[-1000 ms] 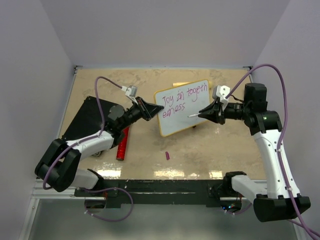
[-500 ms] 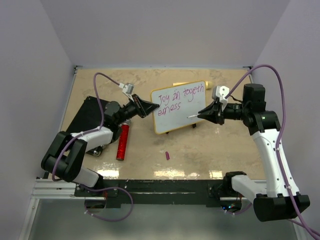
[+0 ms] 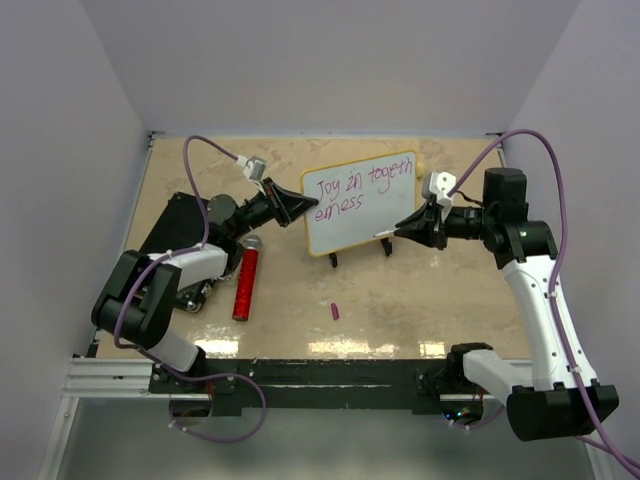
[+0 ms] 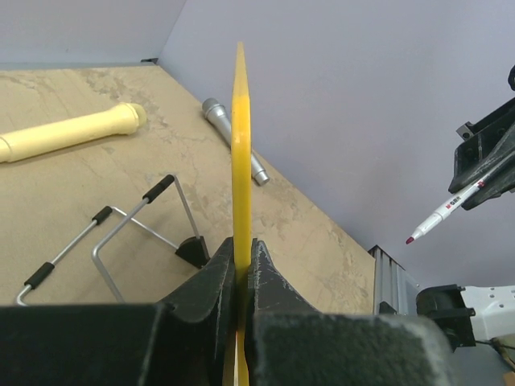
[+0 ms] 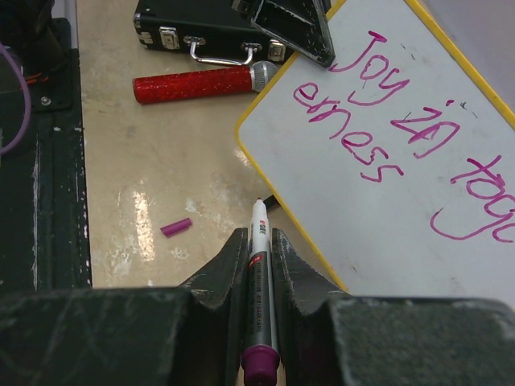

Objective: Write a sentence on the whiteboard

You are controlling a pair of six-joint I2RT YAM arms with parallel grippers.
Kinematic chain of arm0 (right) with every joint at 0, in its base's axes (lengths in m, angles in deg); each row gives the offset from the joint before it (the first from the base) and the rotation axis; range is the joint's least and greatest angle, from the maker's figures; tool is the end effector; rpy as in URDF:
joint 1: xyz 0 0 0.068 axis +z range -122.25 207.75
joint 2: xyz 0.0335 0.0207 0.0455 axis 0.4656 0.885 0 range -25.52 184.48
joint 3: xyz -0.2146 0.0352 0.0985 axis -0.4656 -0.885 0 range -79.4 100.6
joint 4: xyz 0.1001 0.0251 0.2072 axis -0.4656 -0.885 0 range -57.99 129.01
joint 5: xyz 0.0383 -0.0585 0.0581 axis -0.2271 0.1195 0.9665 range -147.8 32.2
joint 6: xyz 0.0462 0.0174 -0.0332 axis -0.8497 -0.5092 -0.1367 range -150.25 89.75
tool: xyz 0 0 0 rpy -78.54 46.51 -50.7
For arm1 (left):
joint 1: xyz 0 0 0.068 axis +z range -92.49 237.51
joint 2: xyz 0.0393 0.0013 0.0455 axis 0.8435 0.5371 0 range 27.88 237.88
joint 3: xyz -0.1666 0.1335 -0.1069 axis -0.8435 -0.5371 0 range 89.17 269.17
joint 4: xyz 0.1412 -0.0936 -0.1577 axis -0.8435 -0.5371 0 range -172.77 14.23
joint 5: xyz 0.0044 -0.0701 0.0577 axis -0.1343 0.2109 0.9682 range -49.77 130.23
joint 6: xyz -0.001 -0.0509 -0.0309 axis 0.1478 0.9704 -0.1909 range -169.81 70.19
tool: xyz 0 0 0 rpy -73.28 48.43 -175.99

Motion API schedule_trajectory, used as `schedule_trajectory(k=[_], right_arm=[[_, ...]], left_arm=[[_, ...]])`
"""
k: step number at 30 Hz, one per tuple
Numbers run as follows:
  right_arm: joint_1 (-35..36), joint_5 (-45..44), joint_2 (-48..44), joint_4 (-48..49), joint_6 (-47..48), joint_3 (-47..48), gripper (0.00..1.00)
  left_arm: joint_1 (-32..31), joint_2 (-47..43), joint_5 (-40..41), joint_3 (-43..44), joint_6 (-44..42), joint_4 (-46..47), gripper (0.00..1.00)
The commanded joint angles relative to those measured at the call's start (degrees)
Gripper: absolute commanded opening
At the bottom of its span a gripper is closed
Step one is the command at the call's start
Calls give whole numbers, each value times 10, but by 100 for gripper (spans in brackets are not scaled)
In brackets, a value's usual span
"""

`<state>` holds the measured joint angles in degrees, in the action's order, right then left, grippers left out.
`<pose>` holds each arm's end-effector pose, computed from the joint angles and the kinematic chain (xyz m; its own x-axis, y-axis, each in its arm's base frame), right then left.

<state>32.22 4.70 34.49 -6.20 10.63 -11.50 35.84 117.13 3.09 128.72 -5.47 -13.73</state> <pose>0.1794 0.0529 0.3431 0.0269 -0.3009 -0.9533 -0.9545 0.2755 -0.1139 0.2752 -0.1378 0.2419 -0.4468 -0.4220 -0.7888 0.7413 0.3189 -0.5905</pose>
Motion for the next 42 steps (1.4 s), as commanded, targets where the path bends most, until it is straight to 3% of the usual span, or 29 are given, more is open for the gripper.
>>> schedule_trajectory(k=[1, 5, 18, 28, 42], right_arm=[[-2, -7, -2, 14, -2, 5, 0], [-2, -18, 8, 12, 7, 24, 0], [-2, -57, -27, 2, -1, 31, 0], [-2, -62, -59, 8, 12, -40, 0], [-2, -57, -62, 28, 21, -87, 0]], left_arm=[[9, 2, -7, 26, 14, 132, 0], [0, -14, 22, -7, 38, 156, 0], [-143, -149, 203, -141, 22, 71, 0], [-216, -129, 302, -198, 44, 124, 0], [-246, -88, 328, -218, 45, 163, 0]])
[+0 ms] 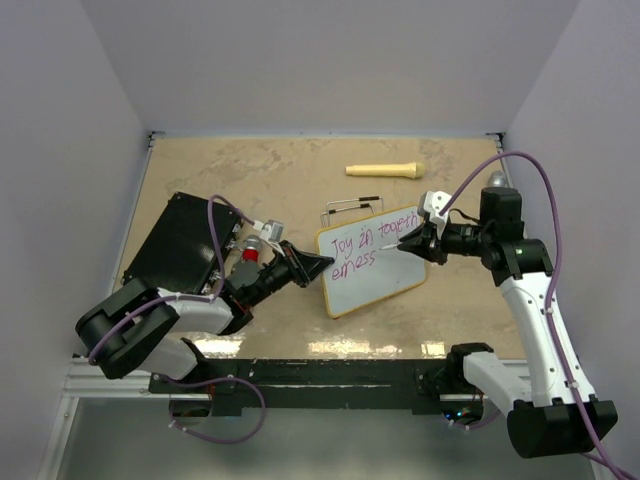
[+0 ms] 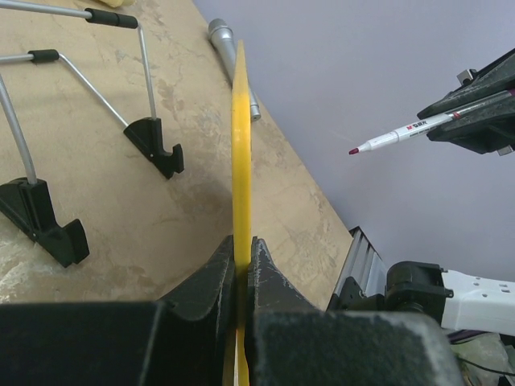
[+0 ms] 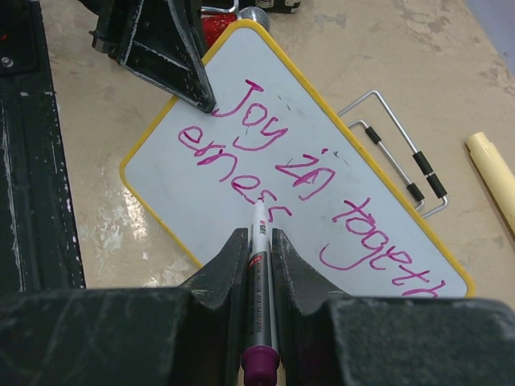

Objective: Write a sentence on the whiteboard

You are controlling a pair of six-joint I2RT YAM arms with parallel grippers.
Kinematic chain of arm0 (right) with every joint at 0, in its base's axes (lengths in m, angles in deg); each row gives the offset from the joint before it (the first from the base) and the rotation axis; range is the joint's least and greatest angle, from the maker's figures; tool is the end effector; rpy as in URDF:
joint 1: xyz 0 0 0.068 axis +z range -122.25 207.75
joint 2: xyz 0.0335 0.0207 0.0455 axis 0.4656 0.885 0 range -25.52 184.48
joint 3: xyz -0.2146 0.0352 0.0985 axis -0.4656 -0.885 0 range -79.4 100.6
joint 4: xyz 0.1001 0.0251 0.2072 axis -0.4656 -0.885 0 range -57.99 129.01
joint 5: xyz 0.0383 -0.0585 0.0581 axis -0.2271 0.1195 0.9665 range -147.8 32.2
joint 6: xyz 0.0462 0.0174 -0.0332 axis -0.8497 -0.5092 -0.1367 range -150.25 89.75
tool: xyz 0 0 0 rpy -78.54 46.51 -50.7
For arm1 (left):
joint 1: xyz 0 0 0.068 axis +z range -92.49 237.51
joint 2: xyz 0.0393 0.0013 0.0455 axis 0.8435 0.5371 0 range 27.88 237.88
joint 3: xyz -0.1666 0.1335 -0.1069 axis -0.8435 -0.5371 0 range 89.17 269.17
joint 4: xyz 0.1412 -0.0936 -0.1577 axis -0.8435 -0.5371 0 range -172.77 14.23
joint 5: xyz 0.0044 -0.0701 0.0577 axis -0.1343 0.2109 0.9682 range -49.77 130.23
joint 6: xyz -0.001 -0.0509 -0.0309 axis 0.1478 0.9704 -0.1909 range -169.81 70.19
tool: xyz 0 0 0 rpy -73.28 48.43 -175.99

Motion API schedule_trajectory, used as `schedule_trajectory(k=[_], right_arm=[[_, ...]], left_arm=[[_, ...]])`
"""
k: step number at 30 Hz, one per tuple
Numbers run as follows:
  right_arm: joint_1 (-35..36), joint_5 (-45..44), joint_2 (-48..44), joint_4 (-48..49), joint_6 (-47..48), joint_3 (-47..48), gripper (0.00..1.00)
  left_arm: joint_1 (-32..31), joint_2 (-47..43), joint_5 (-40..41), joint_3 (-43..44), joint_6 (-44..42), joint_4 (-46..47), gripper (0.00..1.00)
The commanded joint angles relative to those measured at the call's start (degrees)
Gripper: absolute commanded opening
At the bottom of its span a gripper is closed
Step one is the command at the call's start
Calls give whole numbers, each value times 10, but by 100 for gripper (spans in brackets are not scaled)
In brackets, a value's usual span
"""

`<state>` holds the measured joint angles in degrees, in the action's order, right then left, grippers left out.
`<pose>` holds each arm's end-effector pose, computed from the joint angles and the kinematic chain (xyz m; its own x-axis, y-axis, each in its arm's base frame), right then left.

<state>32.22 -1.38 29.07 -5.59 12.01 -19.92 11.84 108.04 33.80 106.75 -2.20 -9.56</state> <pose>0.1664 0.0495 0.3151 -0.0127 -0.3740 -0.9273 -0.9332 0.3375 -0.1234 0.1706 -0.1818 0.1850 -0.5529 -0.4844 -0.6780 0.5645 0.3807 -0.7324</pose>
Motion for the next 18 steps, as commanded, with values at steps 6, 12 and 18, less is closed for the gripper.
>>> schedule_trajectory(k=[6, 12, 18], right_arm=[[-2, 3, -6, 21, 5, -4, 0], [-3, 4, -8, 28, 0, -9, 0], [-3, 4, -5, 26, 1, -6, 0]], left_arm=[[-14, 5, 34, 2, 7, 120, 0], [-21, 11, 42, -8, 8, 134, 0], [-23, 11, 42, -7, 7, 137, 0]])
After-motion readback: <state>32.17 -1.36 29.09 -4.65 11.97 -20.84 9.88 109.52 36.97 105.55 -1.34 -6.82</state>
